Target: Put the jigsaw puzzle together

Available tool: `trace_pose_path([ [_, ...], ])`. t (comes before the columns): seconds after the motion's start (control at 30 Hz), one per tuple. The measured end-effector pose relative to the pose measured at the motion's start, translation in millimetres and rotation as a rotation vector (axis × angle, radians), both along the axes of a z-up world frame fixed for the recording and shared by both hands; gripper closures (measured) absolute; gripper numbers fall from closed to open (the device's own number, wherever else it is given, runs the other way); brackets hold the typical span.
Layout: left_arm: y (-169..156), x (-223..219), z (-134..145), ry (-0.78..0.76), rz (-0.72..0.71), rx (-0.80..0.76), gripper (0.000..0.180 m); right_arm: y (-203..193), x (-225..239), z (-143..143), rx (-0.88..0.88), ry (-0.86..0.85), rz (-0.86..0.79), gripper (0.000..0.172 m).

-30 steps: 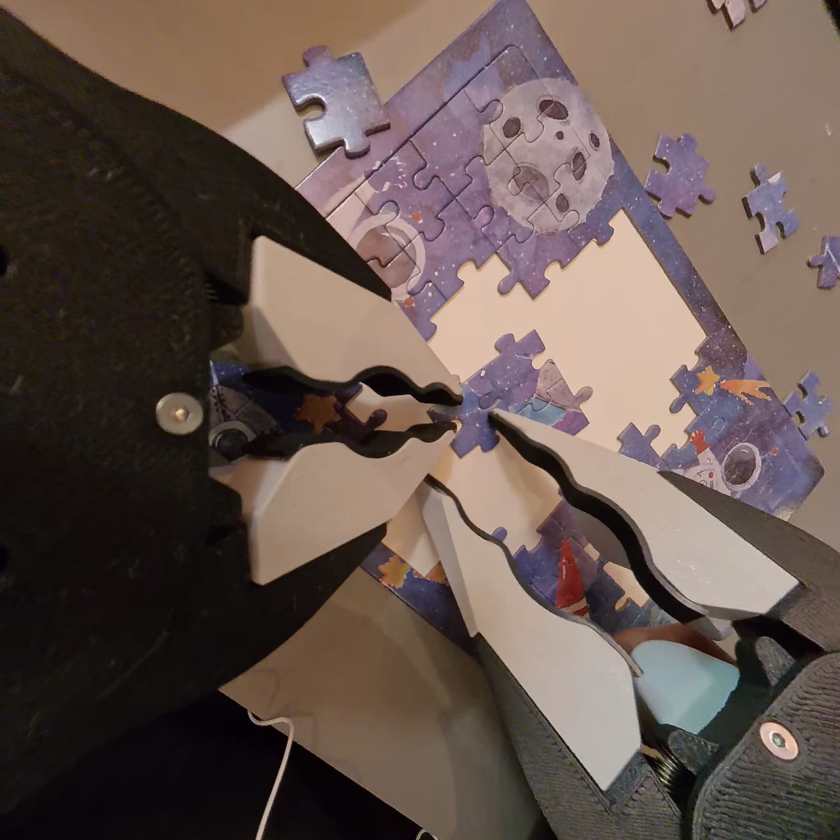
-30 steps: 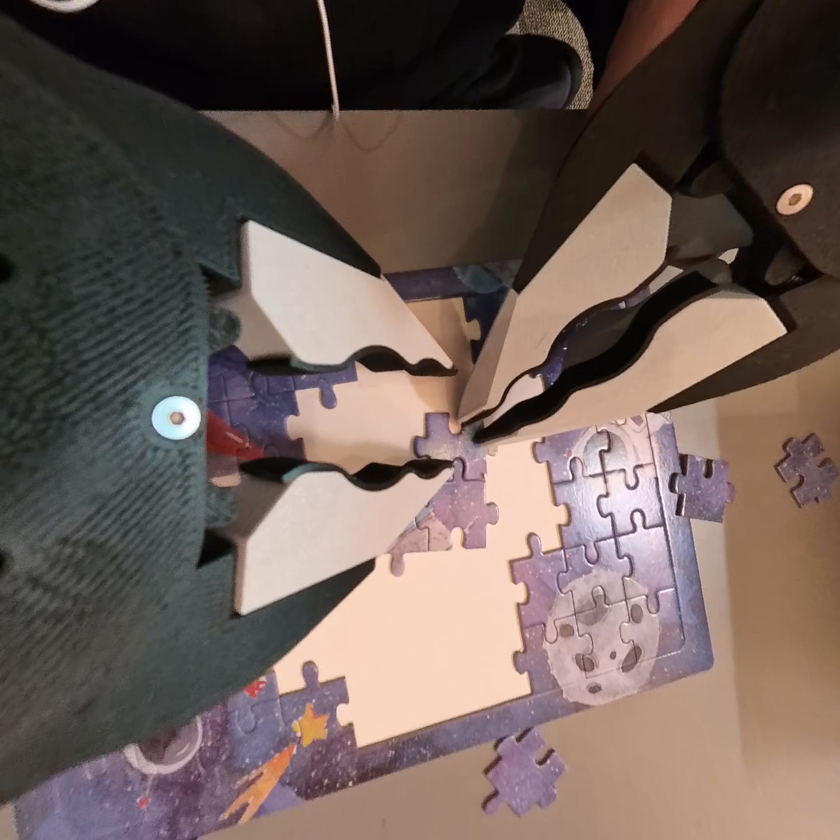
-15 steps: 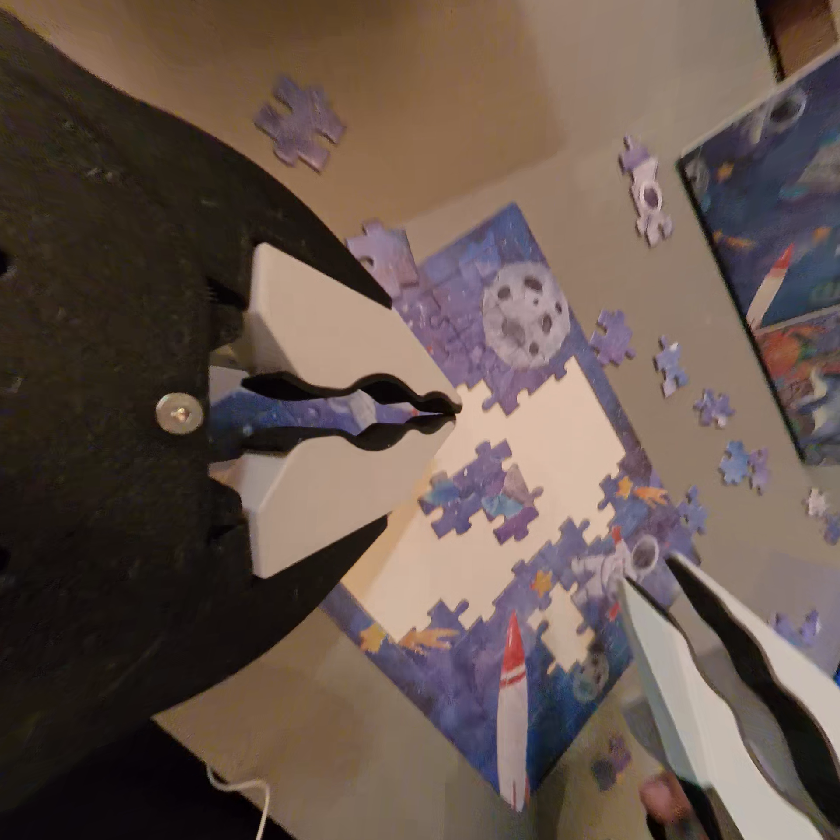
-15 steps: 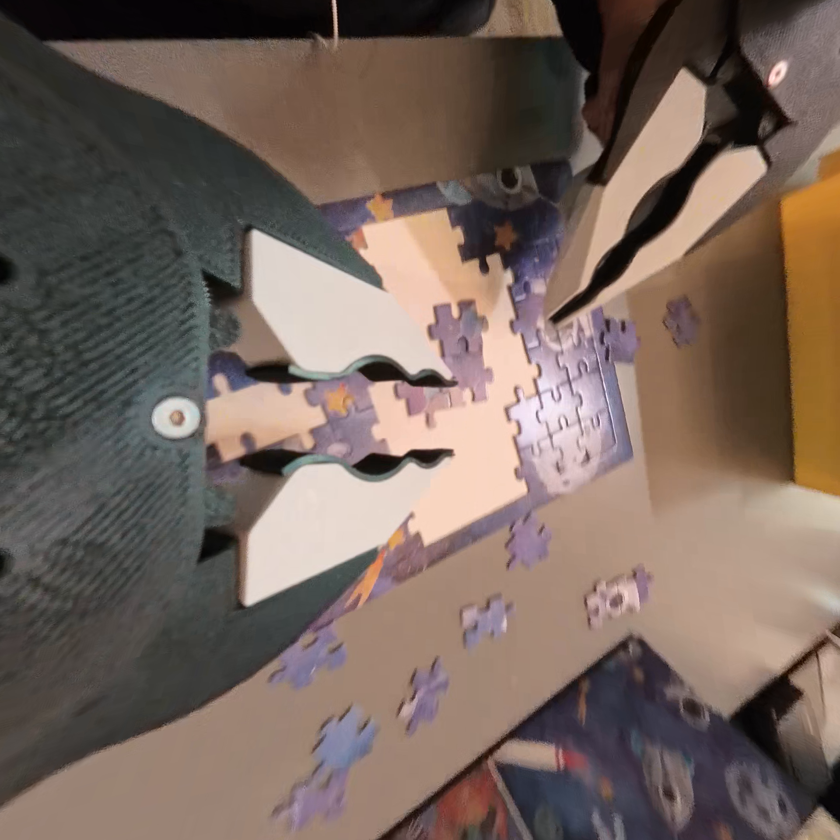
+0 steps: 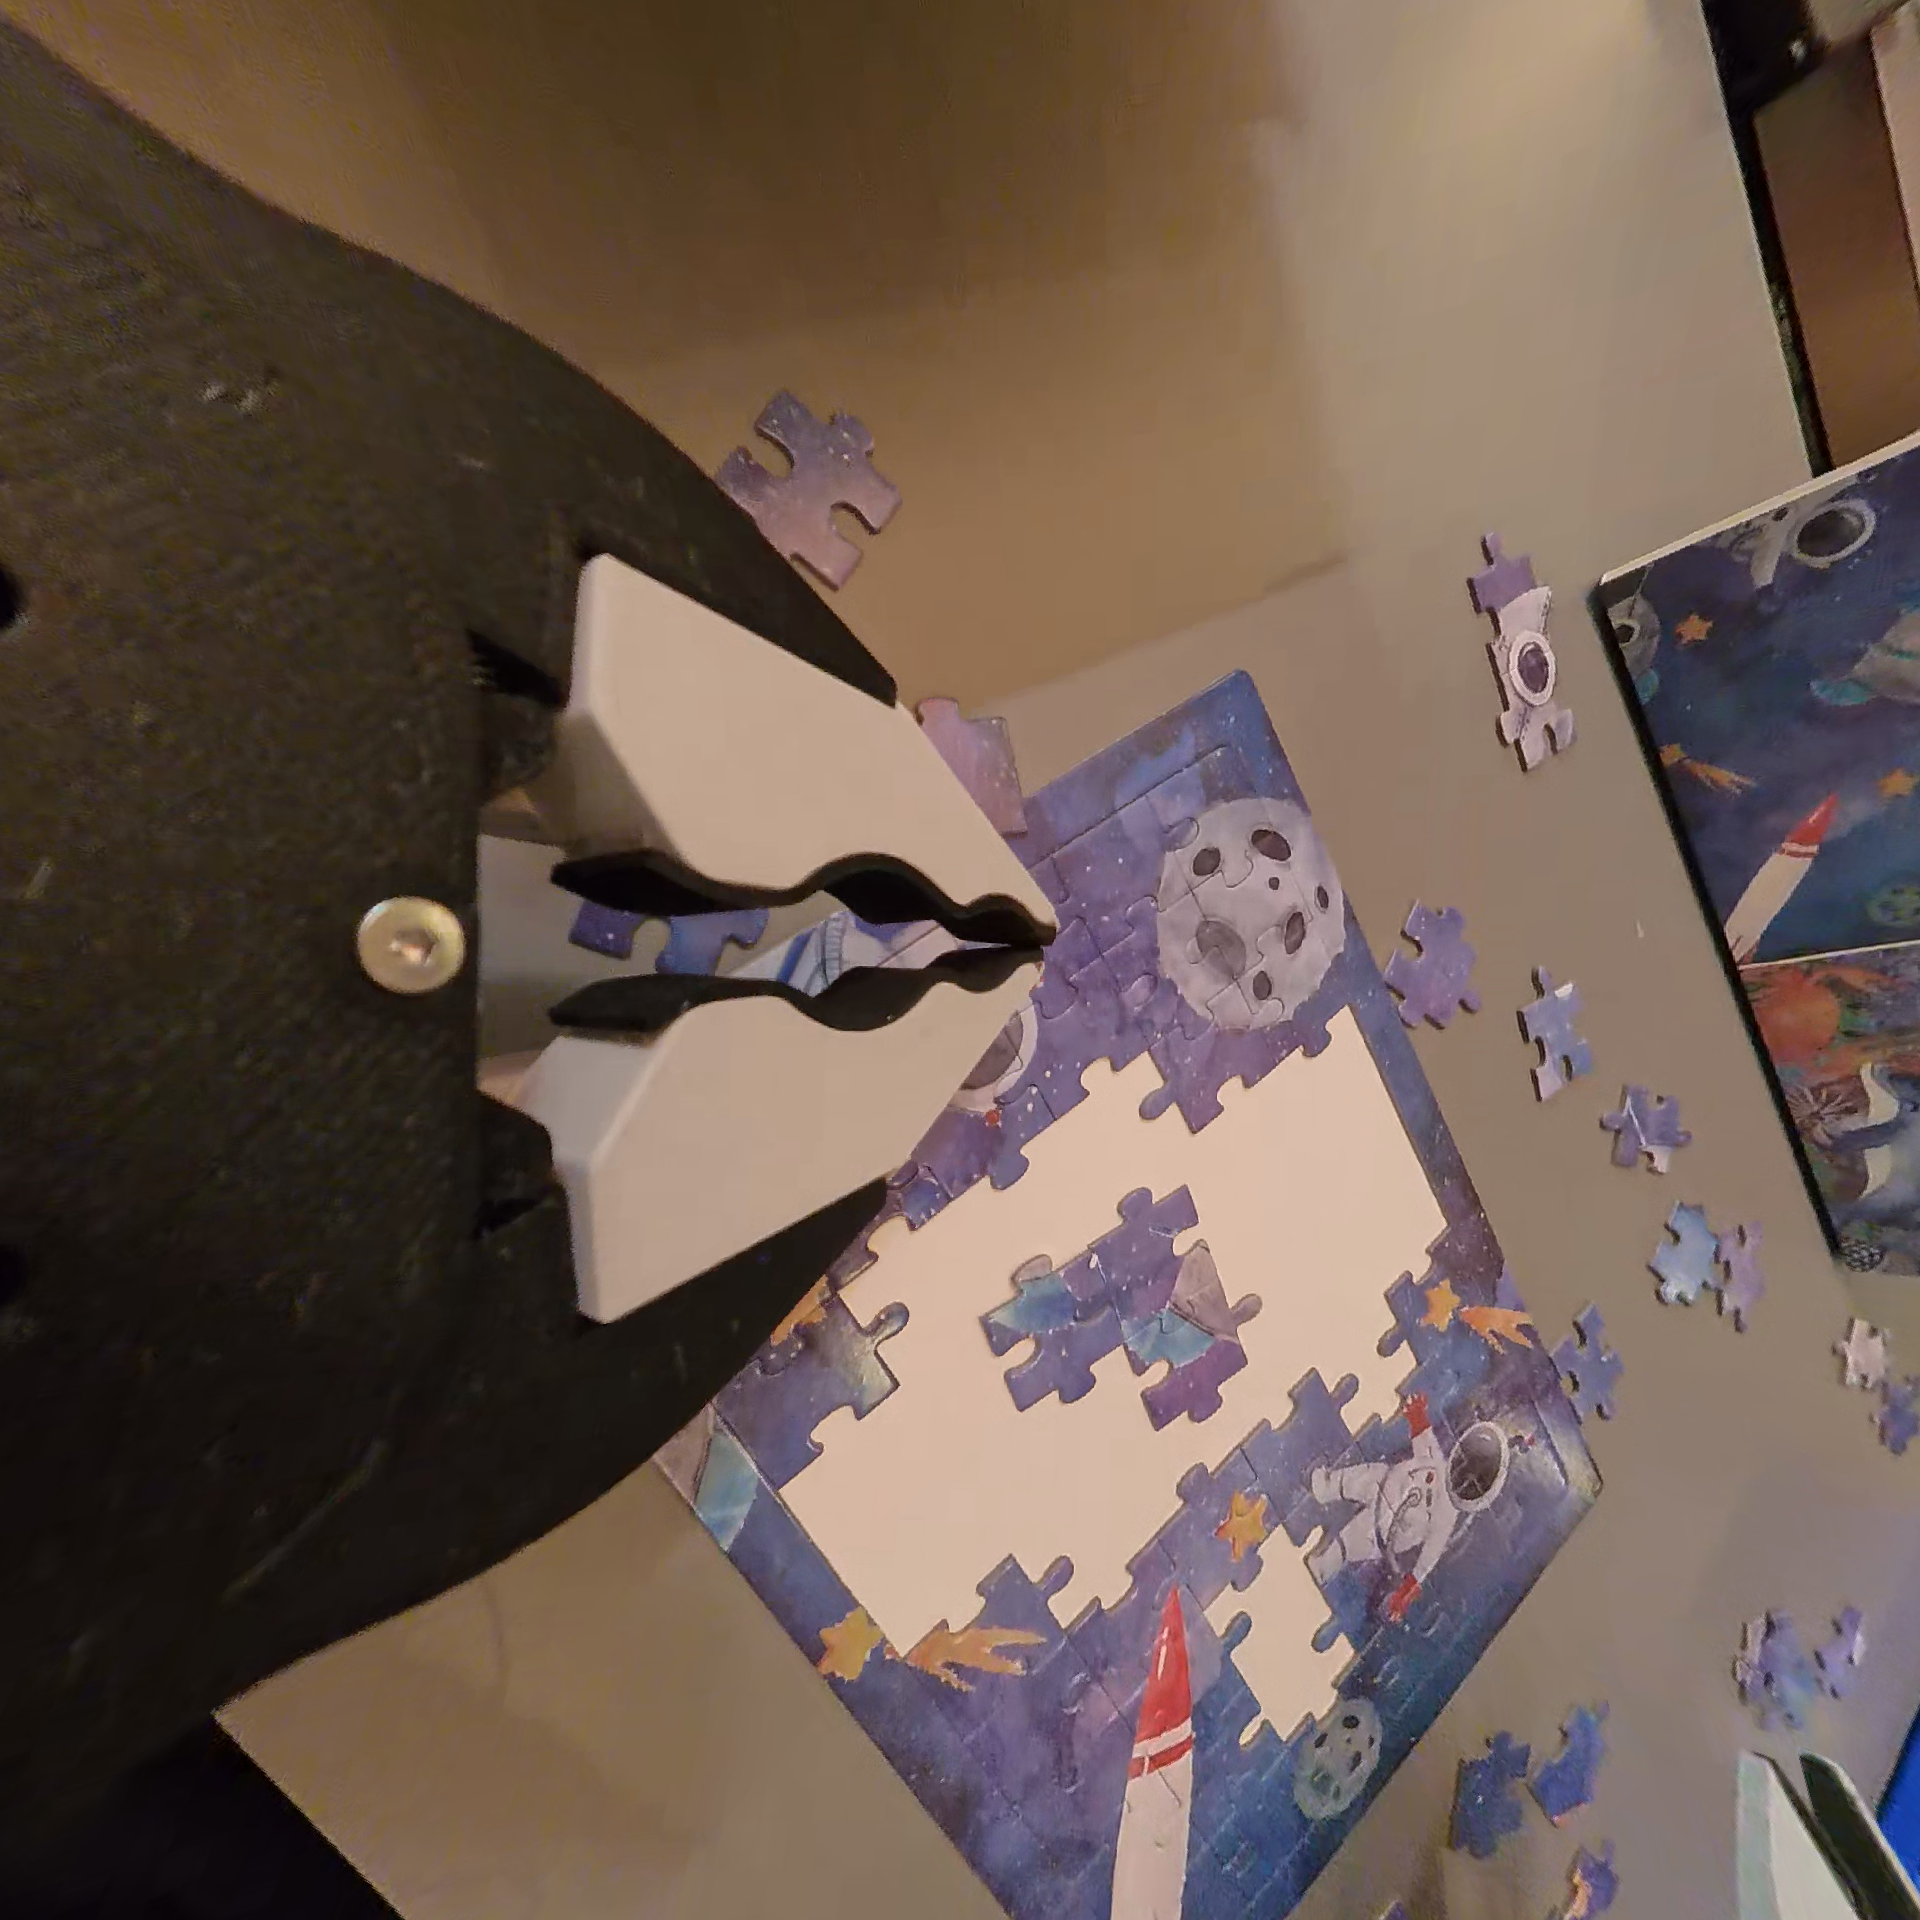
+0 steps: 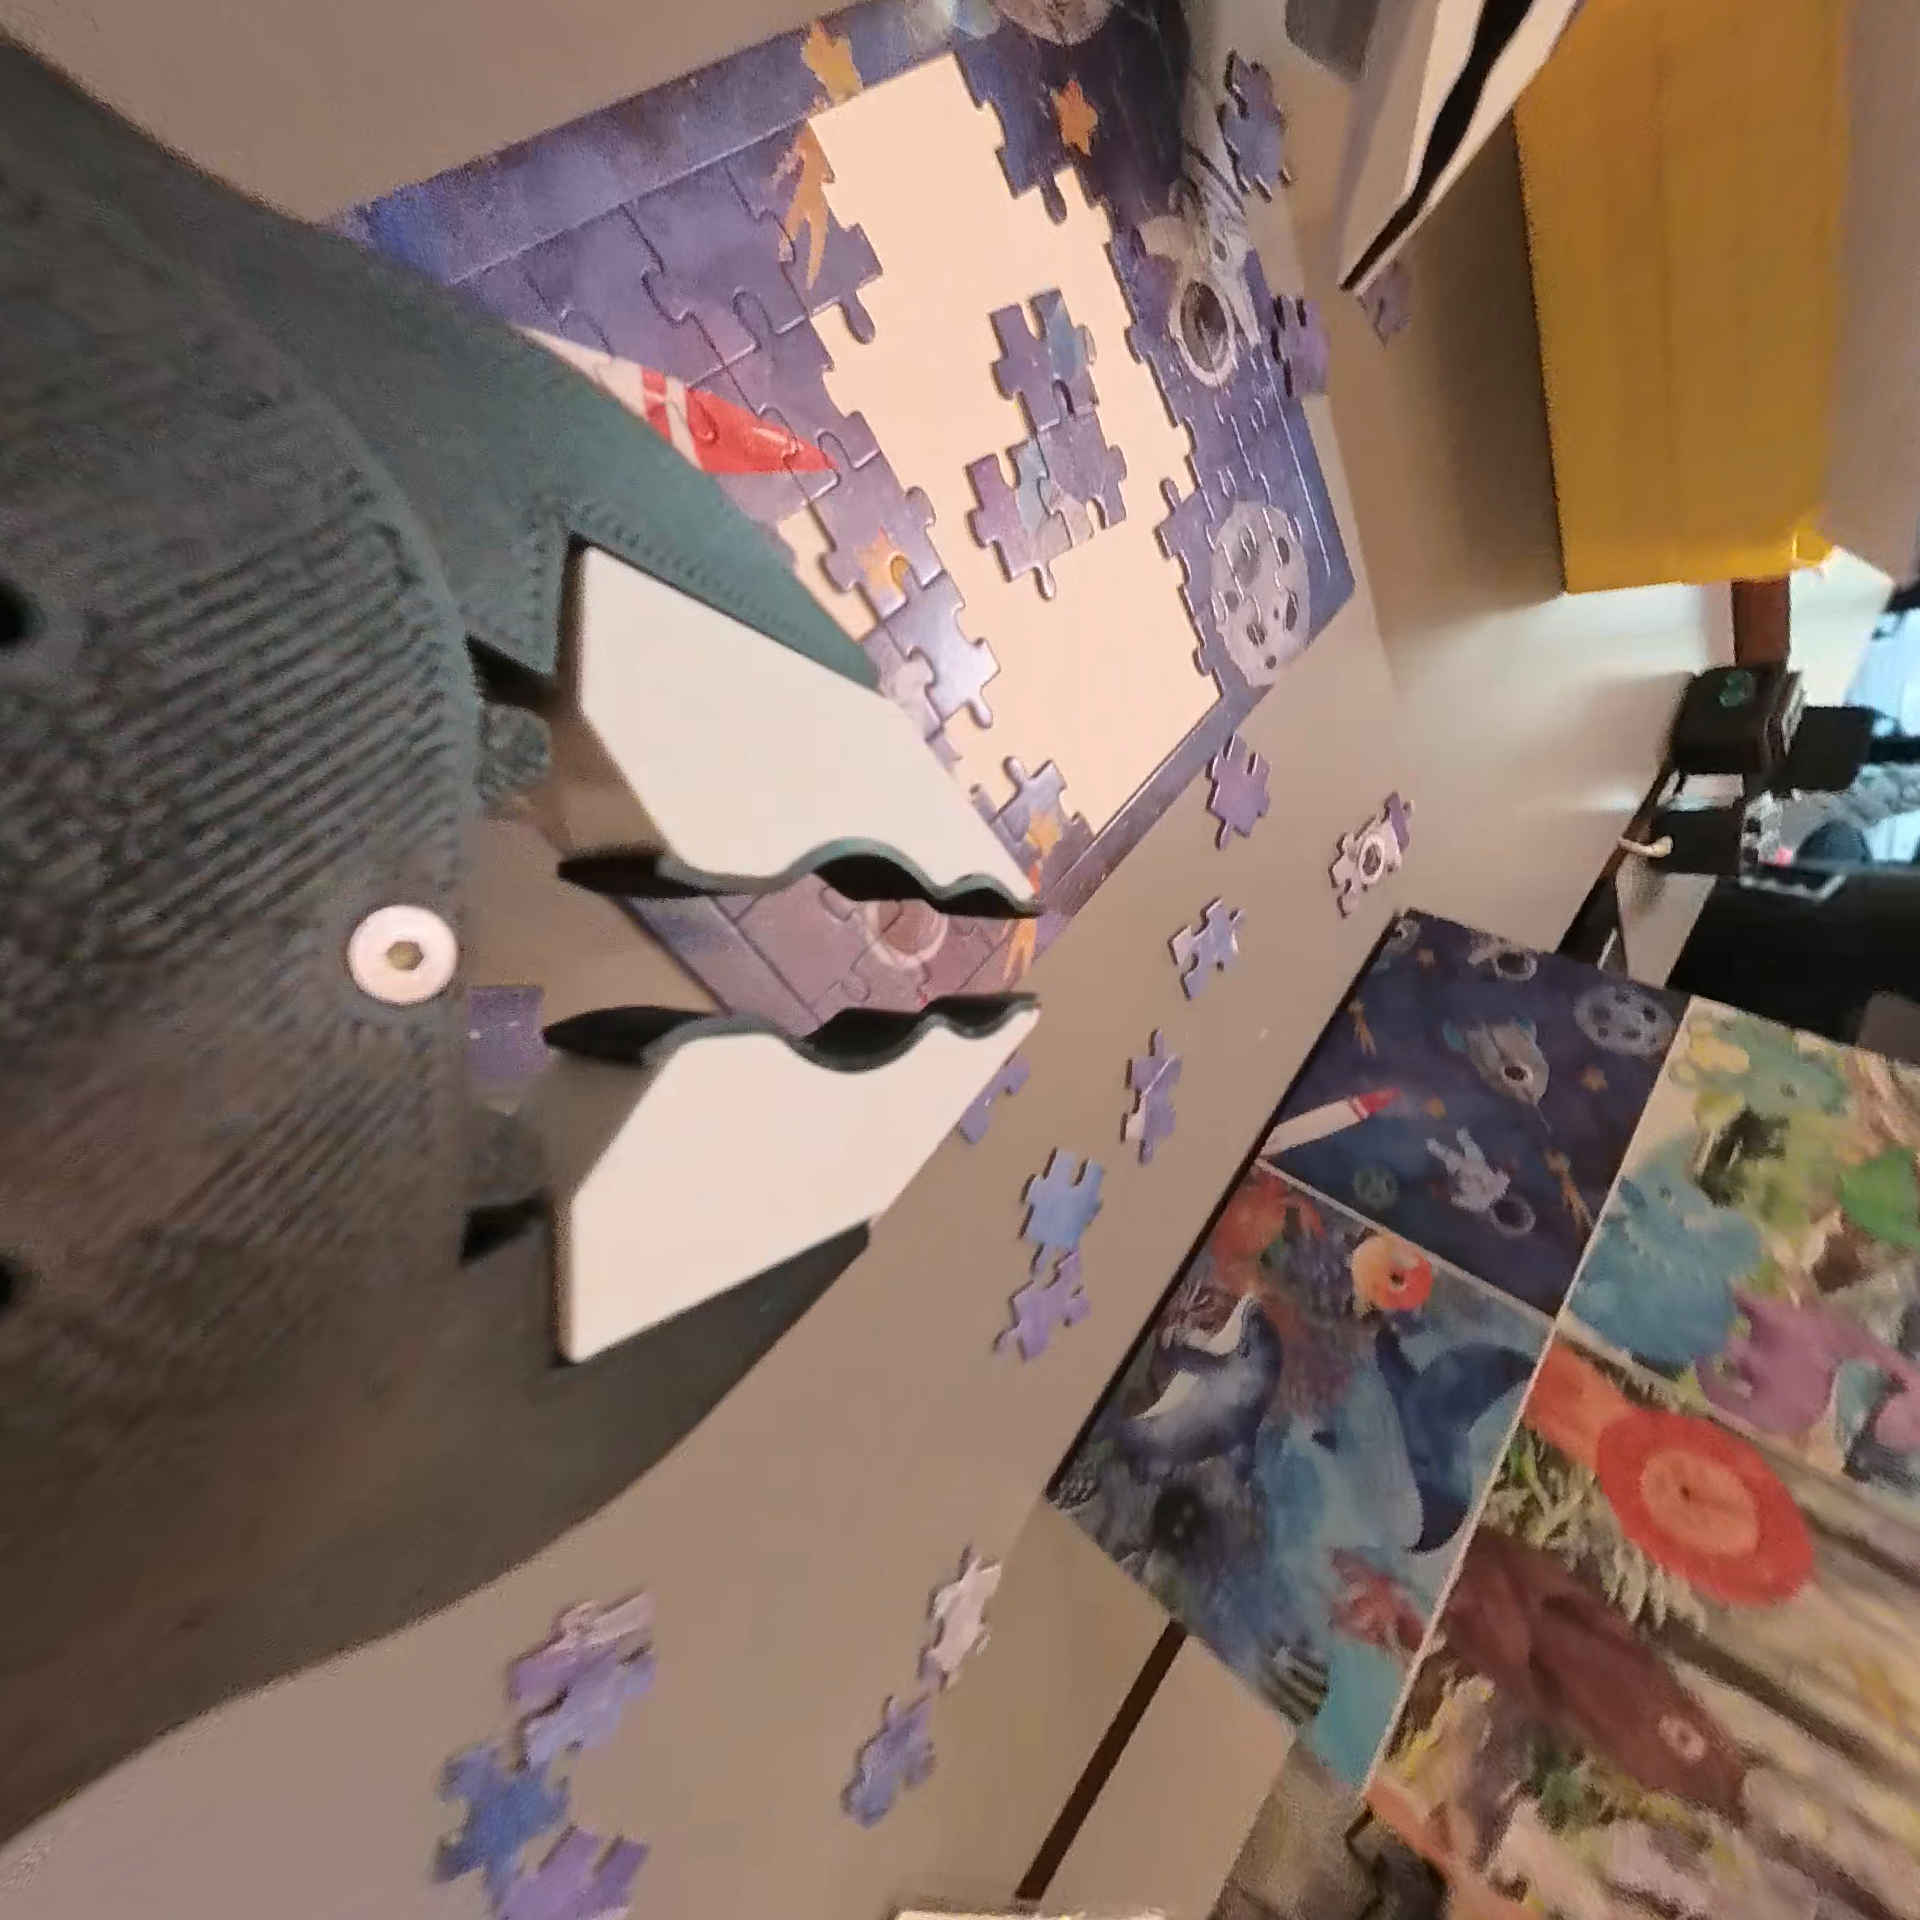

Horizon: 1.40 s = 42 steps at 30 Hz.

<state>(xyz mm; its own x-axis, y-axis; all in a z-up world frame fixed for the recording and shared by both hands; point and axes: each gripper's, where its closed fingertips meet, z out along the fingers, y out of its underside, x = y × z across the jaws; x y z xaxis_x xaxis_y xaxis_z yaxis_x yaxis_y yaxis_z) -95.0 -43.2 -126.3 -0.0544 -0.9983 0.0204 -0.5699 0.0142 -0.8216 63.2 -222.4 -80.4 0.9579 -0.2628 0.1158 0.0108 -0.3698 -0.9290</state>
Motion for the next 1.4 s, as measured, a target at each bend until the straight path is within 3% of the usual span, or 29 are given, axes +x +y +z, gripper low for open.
trace_pose_path([
  [0.27, -30, 2, -1, 0.010, -0.107, -0.041, 0.180, -17, 9, -9, 0.015, 0.022, -0.054, 0.155],
  [0.4, -67, 2, -9, 0.059, -0.243, -0.147, 0.161, -14, 2, -10, 0.008, 0.006, -0.037, 0.154],
  [0.5, -79, 3, -20, 0.107, -0.270, -0.123, 0.155, -10, -4, -13, -0.008, -0.005, -0.019, 0.154],
  [0.73, -86, 5, -31, 0.172, -0.267, -0.050, 0.145, -4, -10, -15, -0.019, -0.015, 0.007, 0.153],
  [1.0, -85, 8, -31, 0.177, -0.257, -0.071, 0.158, -2, -13, -15, -0.011, 0.000, 0.023, 0.153],
  [1.4, -83, 10, -21, 0.131, -0.250, -0.049, 0.159, -2, -12, -17, -0.014, 0.005, 0.021, 0.153],
])
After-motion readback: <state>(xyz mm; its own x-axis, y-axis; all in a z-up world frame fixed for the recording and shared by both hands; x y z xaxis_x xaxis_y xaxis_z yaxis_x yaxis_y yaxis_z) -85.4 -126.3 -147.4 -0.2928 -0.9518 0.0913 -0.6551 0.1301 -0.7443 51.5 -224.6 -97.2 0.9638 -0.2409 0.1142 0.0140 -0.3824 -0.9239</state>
